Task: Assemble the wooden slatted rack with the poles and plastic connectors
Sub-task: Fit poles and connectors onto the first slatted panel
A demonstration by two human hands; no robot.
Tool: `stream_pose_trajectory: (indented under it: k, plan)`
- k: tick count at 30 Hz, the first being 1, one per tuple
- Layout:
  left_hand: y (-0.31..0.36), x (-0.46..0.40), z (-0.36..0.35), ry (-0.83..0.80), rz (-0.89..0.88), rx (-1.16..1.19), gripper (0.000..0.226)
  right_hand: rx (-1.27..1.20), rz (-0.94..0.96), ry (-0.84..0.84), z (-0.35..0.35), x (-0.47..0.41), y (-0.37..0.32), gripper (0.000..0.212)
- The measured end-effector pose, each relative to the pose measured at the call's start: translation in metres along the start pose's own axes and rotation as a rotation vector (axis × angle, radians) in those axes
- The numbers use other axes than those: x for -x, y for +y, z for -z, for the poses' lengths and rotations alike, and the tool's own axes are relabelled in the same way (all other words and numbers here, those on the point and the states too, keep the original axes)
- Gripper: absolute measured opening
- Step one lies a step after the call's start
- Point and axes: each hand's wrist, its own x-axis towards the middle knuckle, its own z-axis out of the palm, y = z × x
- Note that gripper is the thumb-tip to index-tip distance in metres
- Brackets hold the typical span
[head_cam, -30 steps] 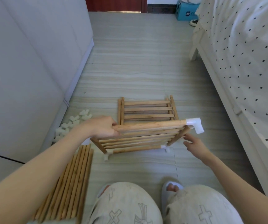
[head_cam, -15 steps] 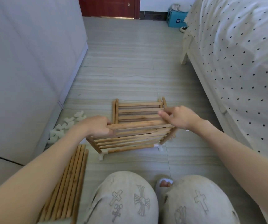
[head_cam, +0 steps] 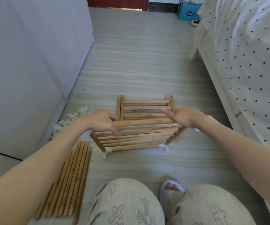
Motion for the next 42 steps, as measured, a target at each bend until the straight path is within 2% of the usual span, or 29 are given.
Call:
stream_pose_trajectory:
  k: [4, 10, 13, 16, 21, 24, 27, 30, 32, 33, 35, 37, 42]
  plan:
    - [0.001, -0.004, -0.002, 0.071, -0.018, -0.032, 0.033, 0.028, 0.019, 0.024, 0.001, -0.005, 0.0, 0.077]
    - [0.005, 0.0, -0.005, 0.134, 0.006, -0.124, 0.037, 0.083, 0.016, 0.083, -0.003, -0.003, 0.001, 0.085]
    - [0.01, 0.009, -0.01, 0.153, -0.023, -0.202, 0.029, 0.081, 0.002, 0.122, -0.006, 0.007, 0.0, 0.078]
    - [0.012, 0.019, -0.014, 0.19, -0.072, -0.335, 0.018, 0.022, -0.025, 0.281, -0.011, 0.022, 0.002, 0.06]
    - [0.014, 0.031, -0.024, 0.32, -0.117, -0.438, 0.014, -0.153, -0.071, 0.757, -0.025, 0.053, 0.006, 0.034]
    - [0.011, 0.042, -0.02, 0.375, -0.089, -0.361, 0.018, -0.222, -0.127, 0.948, -0.029, 0.073, 0.007, 0.026]
    - [0.009, 0.057, -0.015, 0.434, -0.076, -0.133, 0.014, -0.298, -0.238, 0.833, -0.03, 0.081, 0.014, 0.031]
    - [0.002, 0.072, -0.013, 0.534, -0.146, 0.263, 0.018, -0.402, -0.212, 0.701, -0.022, 0.079, 0.021, 0.055]
    - [0.005, 0.086, -0.011, 0.583, -0.221, 0.488, 0.016, -0.43, -0.144, 0.758, -0.007, 0.077, 0.024, 0.061]
    - [0.008, 0.091, -0.009, 0.588, -0.252, 0.579, 0.025, -0.421, -0.121, 0.832, 0.003, 0.076, 0.025, 0.059]
    - [0.013, 0.098, -0.009, 0.59, -0.291, 0.661, 0.034, -0.352, -0.112, 0.987, 0.027, 0.079, 0.027, 0.048]
    - [0.014, 0.102, -0.011, 0.608, -0.29, 0.698, 0.033, -0.291, -0.089, 1.04, 0.05, 0.082, 0.028, 0.035]
    - [-0.005, 0.097, -0.03, 0.607, -0.196, 0.775, 0.032, -0.191, 0.015, 0.921, 0.058, 0.087, 0.027, 0.03]
